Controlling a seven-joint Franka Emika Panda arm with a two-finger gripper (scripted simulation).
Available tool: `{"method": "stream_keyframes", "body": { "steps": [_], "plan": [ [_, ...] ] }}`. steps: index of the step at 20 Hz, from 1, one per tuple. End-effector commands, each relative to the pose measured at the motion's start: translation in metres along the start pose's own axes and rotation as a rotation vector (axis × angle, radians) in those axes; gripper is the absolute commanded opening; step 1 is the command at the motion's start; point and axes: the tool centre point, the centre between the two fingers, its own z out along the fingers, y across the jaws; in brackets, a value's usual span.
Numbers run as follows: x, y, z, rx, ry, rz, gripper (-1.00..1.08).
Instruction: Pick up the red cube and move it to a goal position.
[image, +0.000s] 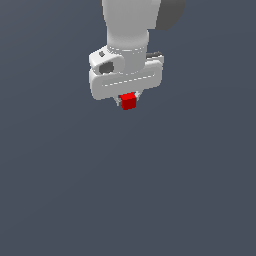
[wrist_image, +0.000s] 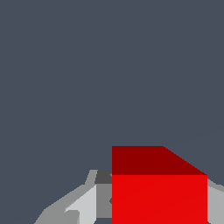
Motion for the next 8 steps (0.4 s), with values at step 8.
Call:
{"method": "stream_keyframes", "body": {
  "steps": [8],
  "plan": [
    [-0.002,0.002,-0.026,0.000,-0.001,0.000,-1.00]
  ]
}}
